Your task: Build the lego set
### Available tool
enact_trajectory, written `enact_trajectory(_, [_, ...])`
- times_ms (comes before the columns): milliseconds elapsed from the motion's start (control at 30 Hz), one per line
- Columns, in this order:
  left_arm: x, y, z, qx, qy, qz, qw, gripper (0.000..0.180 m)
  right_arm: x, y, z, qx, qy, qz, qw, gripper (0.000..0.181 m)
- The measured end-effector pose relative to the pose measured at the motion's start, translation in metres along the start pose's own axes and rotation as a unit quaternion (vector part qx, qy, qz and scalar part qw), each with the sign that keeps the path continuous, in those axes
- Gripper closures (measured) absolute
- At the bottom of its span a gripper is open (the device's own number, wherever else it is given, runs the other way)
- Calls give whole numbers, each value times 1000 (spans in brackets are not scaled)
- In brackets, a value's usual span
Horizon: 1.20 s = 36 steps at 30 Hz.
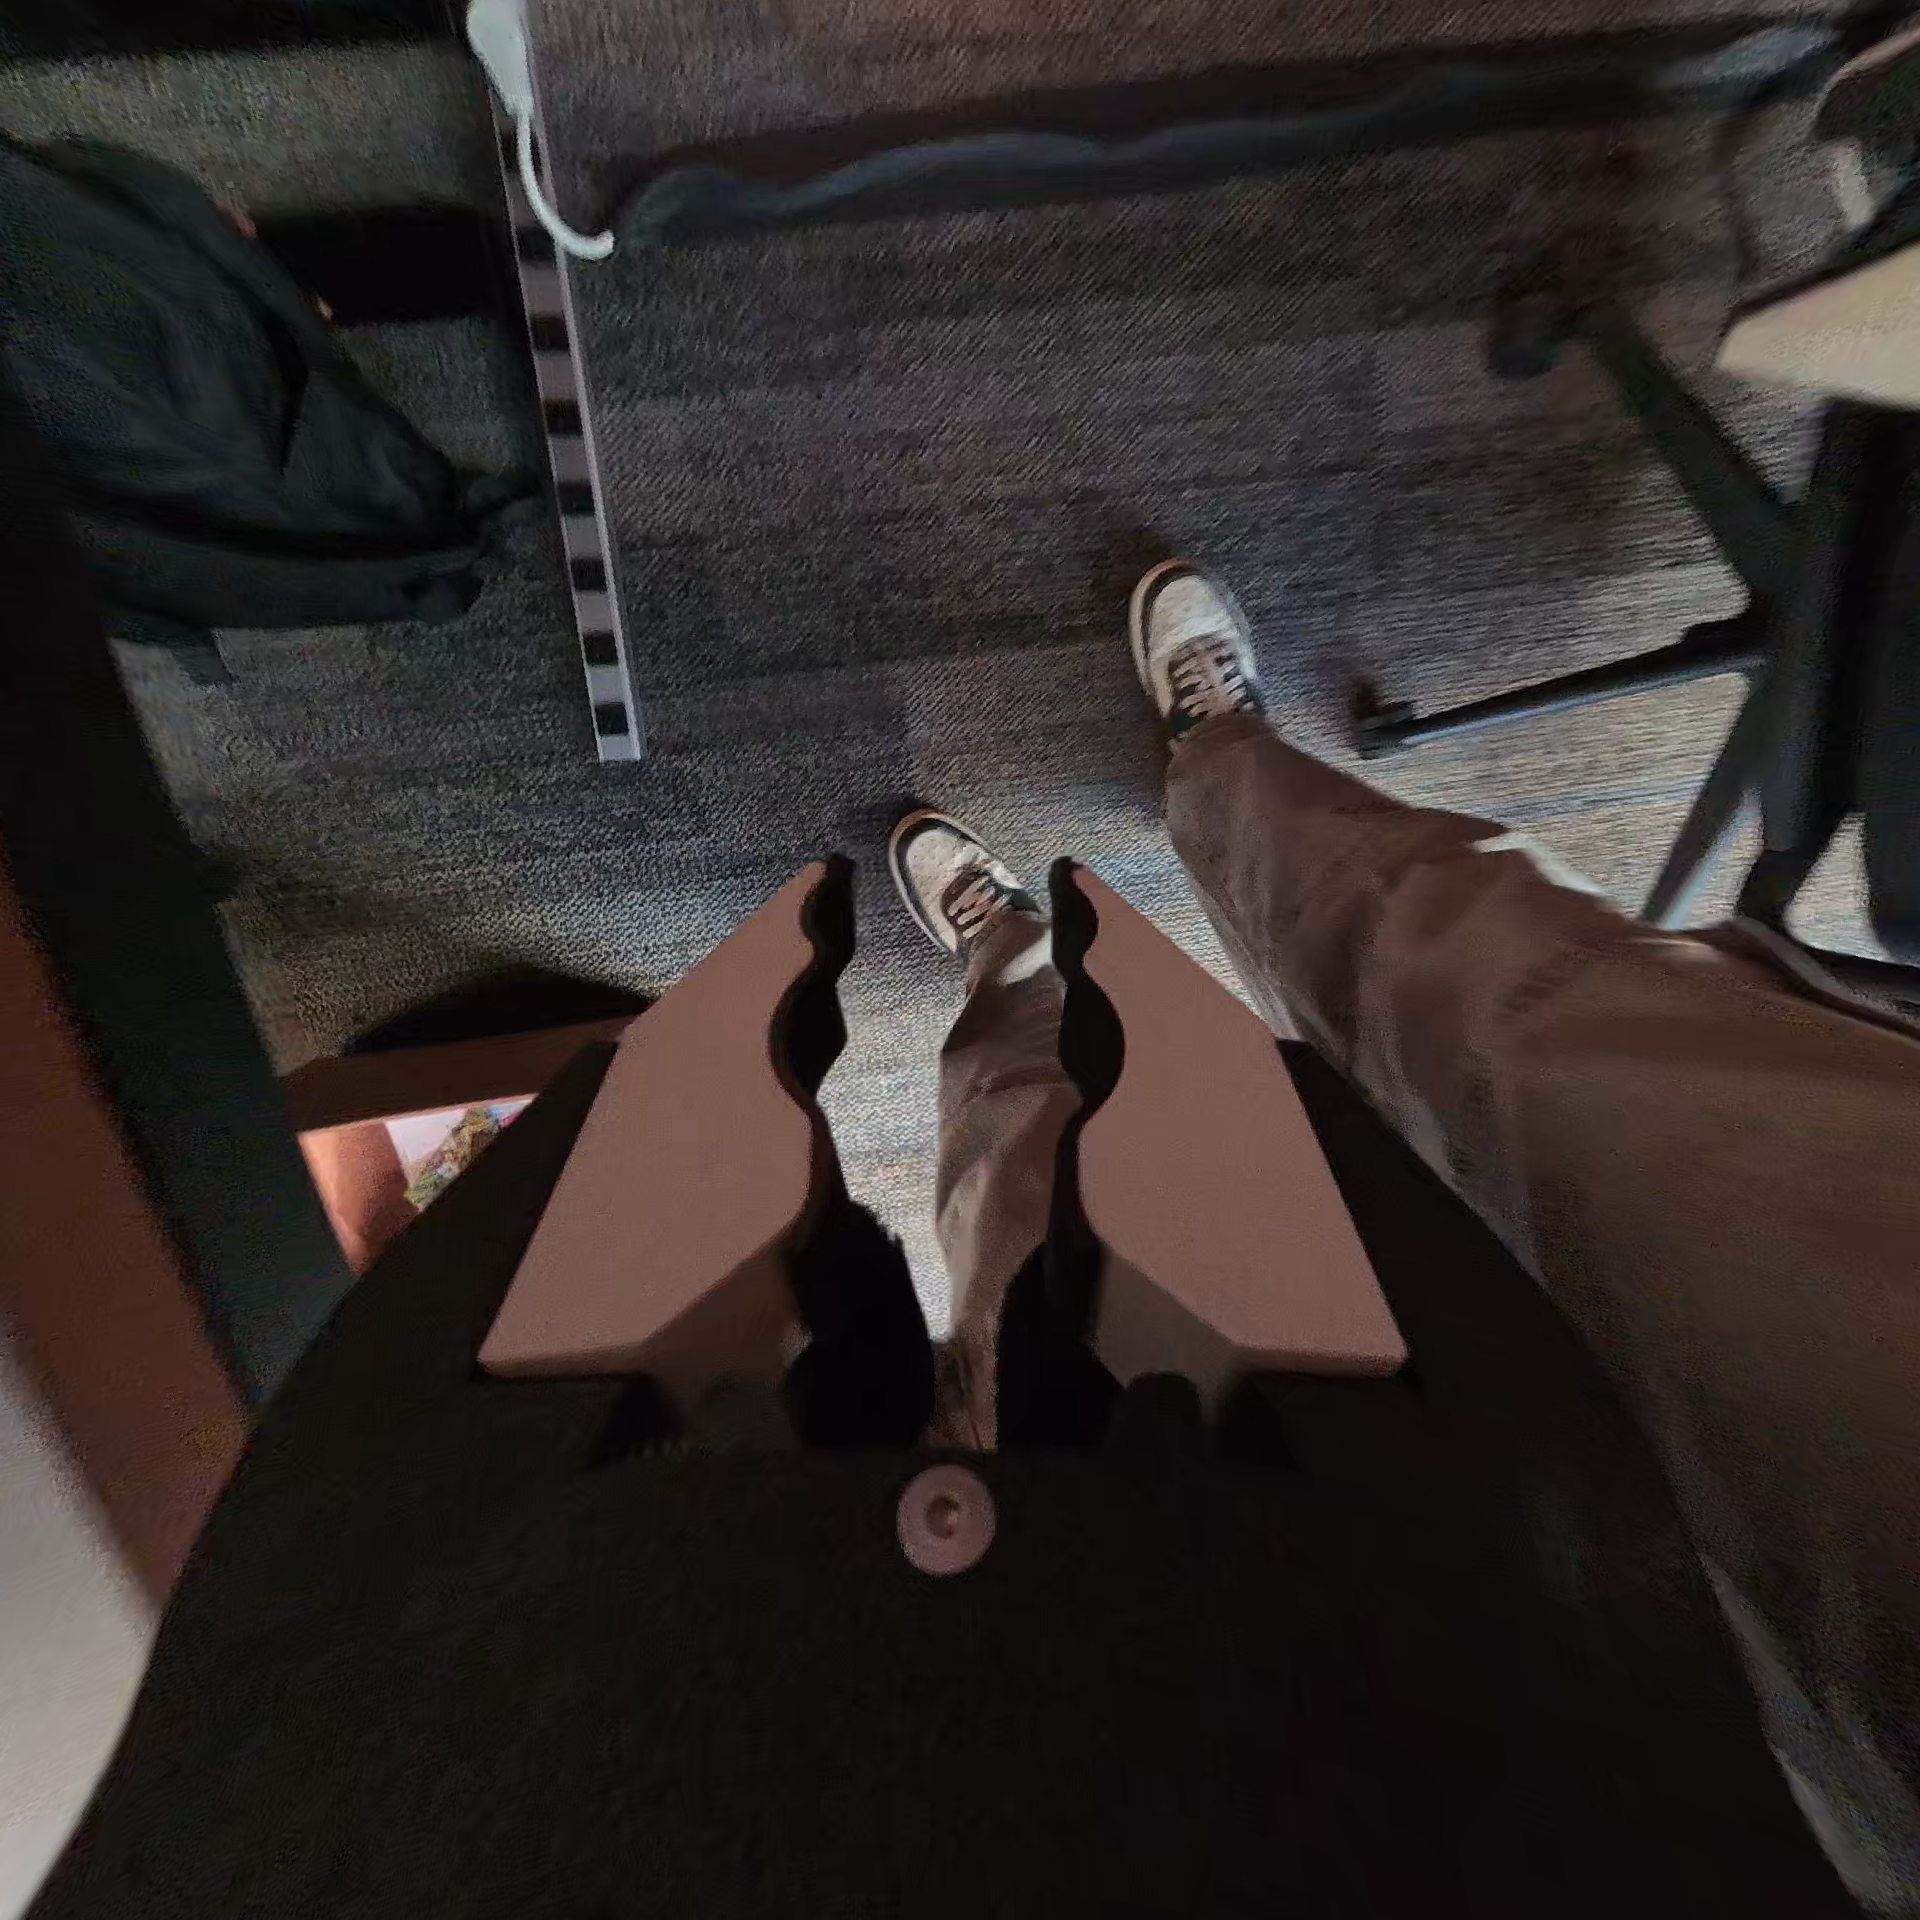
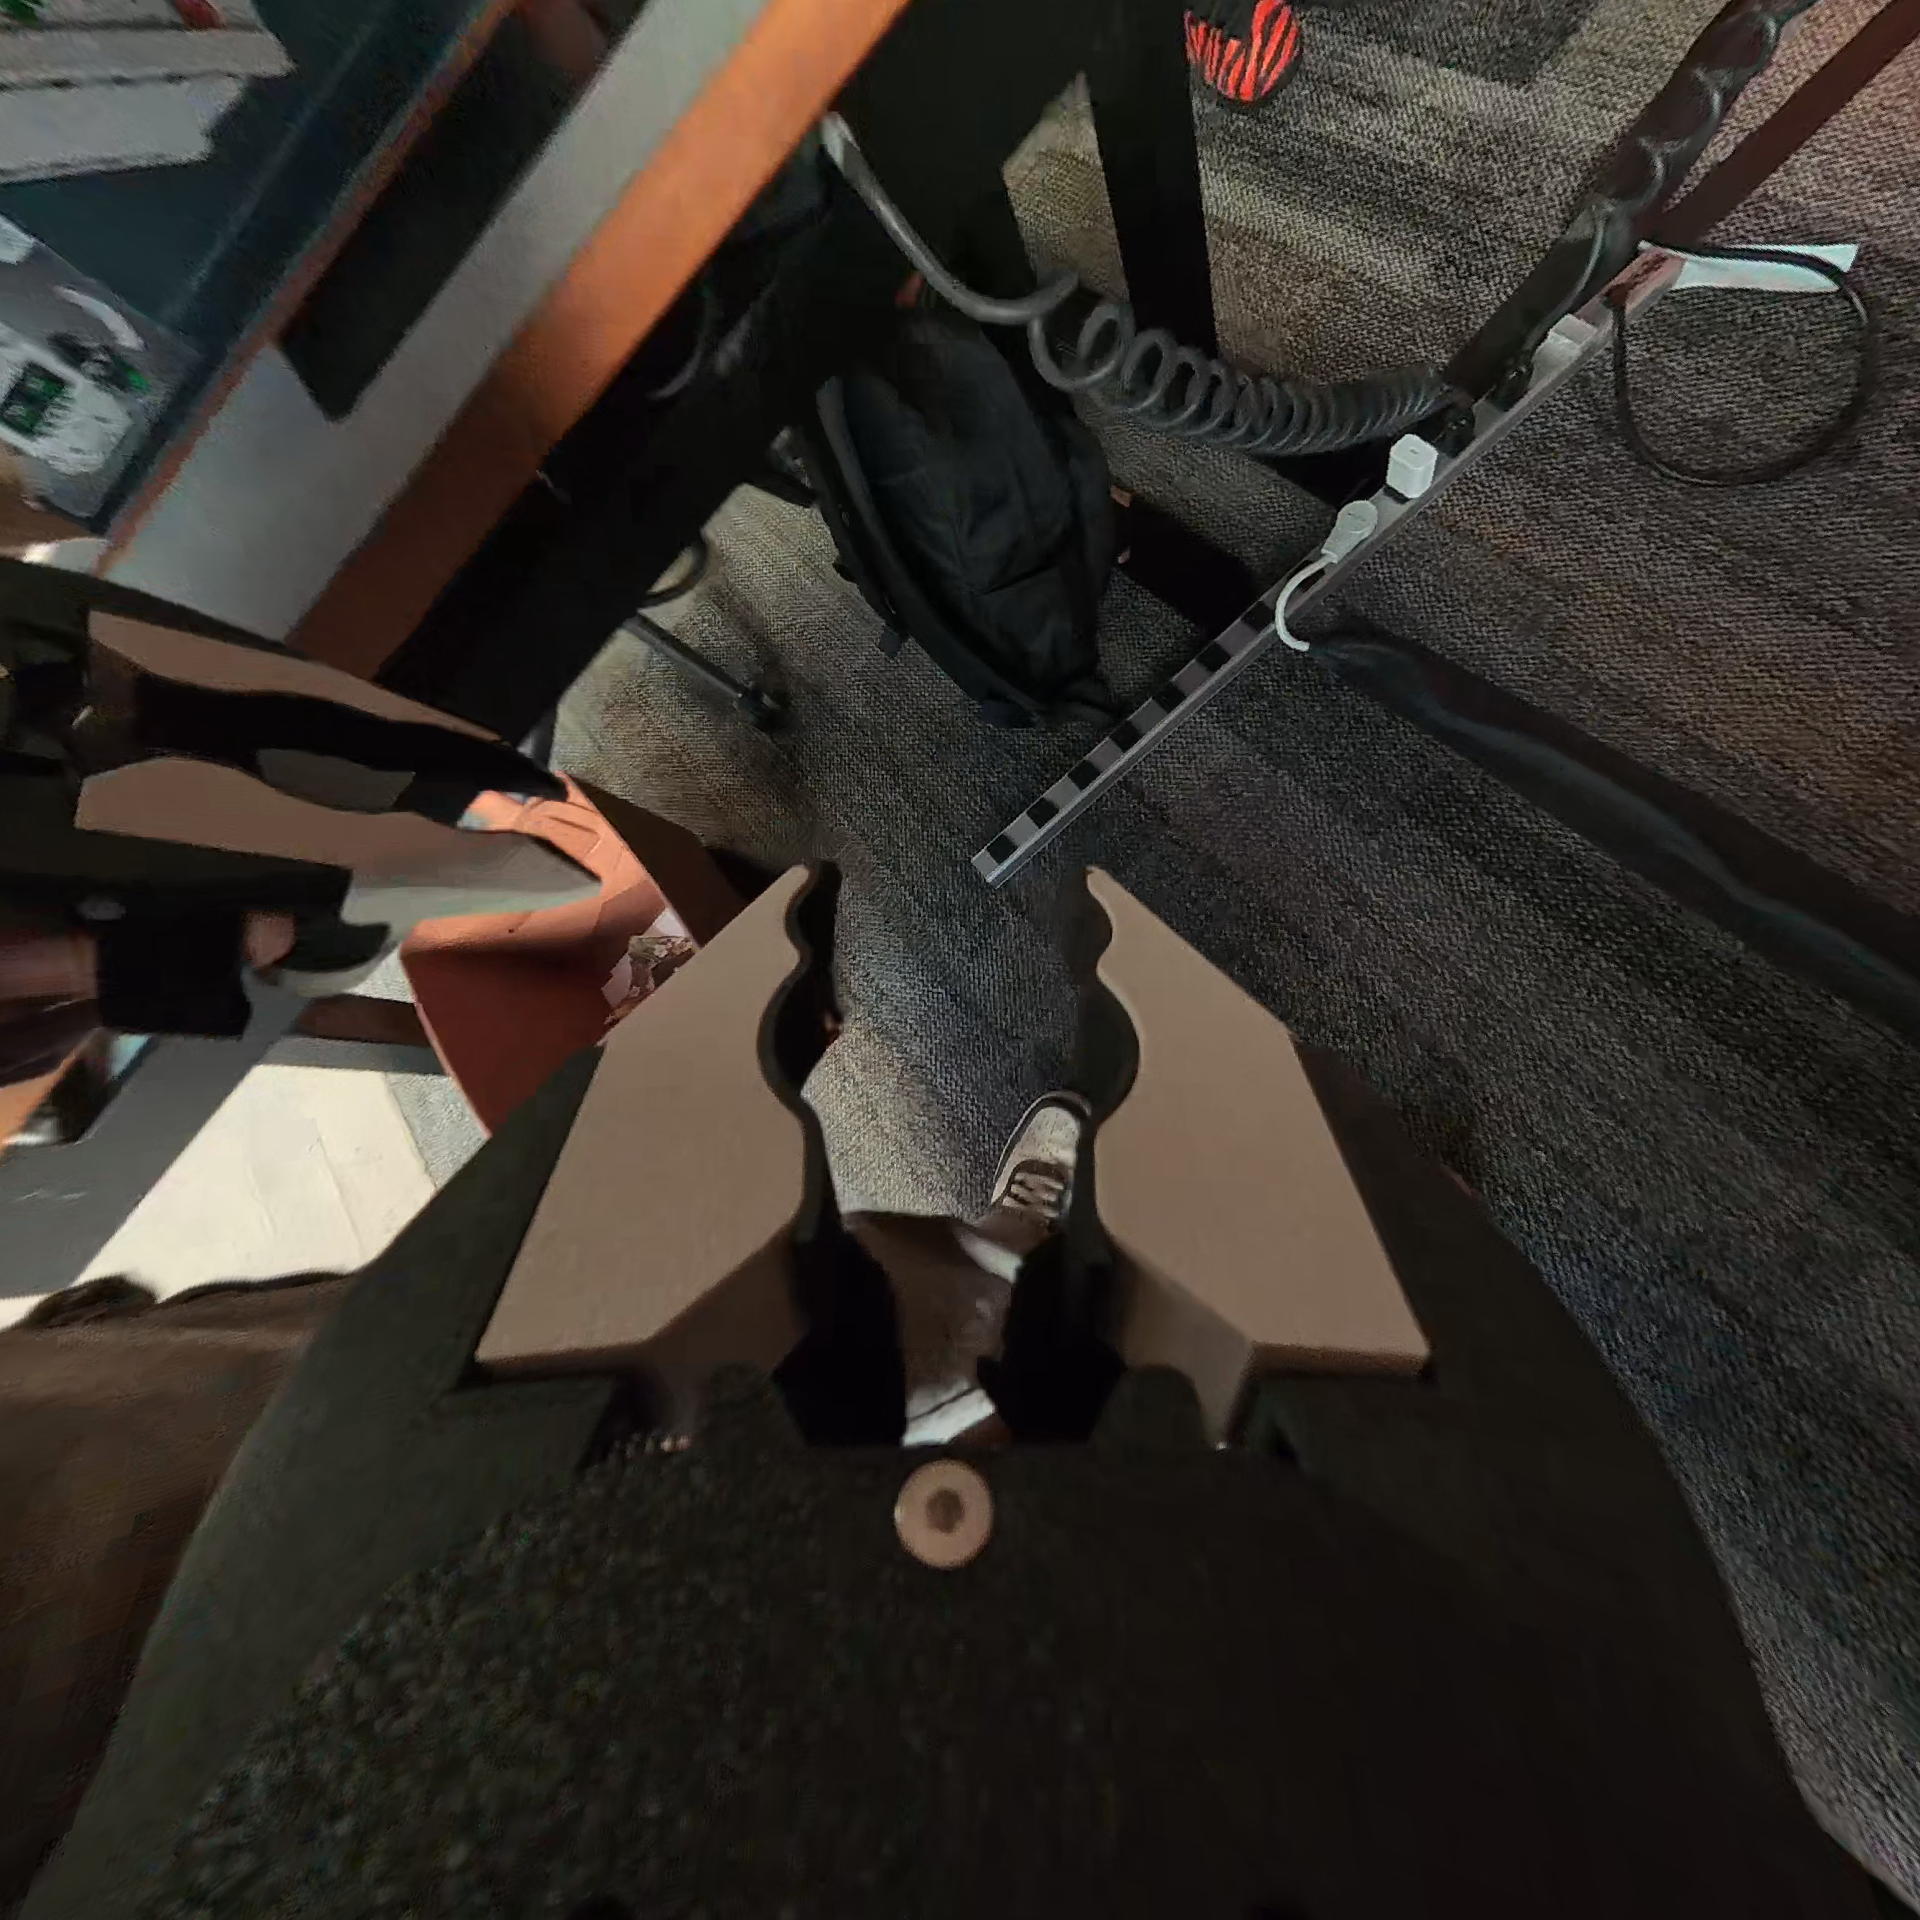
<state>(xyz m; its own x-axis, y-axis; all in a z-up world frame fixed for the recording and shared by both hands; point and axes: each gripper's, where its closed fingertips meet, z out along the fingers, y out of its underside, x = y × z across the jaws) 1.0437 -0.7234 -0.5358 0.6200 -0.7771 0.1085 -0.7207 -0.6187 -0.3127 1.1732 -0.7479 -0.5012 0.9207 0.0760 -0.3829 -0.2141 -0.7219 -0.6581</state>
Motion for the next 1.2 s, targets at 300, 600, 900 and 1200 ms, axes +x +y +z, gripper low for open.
enact_trajectory(300, [-92,78,277,-38,-21,-203,978,129,95,82,199,54,-42,-22,997,135])
enact_trajectory(600, [-397,-16,362,198,-226,-288,909,116,81,145,292,25,-148,-56,987,138])
enact_trajectory(900, [-545,-75,322,278,-414,-285,819,127,59,133,310,-1,-207,-100,973,137])
enact_trajectory(1200, [-571,-75,315,222,-570,-230,757,159,41,133,322,-27,-245,-99,964,136])
